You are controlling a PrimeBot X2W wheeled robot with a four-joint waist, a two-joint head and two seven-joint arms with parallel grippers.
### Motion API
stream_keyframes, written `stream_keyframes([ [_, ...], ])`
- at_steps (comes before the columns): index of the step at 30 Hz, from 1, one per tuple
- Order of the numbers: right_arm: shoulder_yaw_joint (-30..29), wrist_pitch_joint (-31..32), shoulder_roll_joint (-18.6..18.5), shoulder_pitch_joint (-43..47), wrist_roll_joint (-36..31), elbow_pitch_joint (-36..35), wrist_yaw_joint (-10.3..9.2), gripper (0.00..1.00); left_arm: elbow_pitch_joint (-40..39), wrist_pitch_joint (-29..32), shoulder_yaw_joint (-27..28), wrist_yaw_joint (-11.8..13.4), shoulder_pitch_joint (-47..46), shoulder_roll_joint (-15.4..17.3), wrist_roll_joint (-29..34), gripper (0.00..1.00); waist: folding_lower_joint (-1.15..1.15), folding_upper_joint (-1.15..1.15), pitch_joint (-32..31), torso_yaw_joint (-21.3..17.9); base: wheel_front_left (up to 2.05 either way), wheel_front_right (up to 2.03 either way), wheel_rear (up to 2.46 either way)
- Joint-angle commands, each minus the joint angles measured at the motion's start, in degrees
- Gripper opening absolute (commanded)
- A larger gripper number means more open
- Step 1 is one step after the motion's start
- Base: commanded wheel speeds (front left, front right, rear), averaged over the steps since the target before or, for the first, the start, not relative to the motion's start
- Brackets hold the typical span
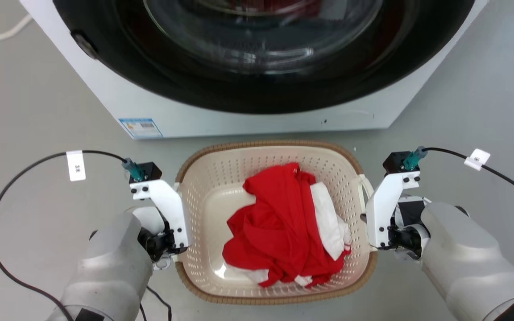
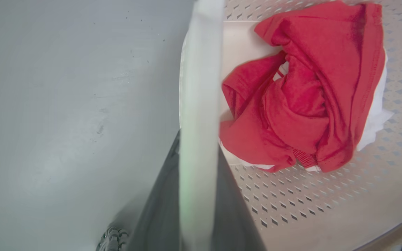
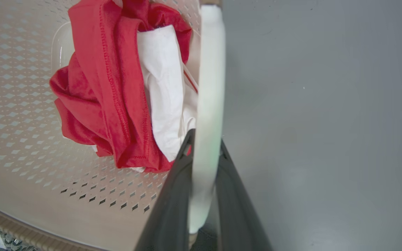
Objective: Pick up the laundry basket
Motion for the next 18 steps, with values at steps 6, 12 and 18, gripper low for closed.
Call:
stream_keyframes([
  [6,1.6,7.1,0.3,1.9,3.6,-0.1,0.18,0.0,0.0,4.3,-0.6,-0.3,2.0,-0.6,-2.4,0.0,0.01,0.0,-8.8,0.9,0.0,0.0,0.0],
  [12,2.0,15.0,0.9,3.0,7.3,2.3,0.18,0.0,0.5,8.9,-1.6,-0.3,4.6,-1.0,-4.4,0.0,0.01,0.0,-15.4,1.2,0.0,0.0,0.0],
  [18,1.9,17.8,1.7,3.8,8.7,4.2,0.19,0.0,0.5,10.5,-2.3,-0.3,6.4,-1.7,-5.2,0.0,0.01,0.0,-18.9,1.2,0.0,0.0,0.0],
])
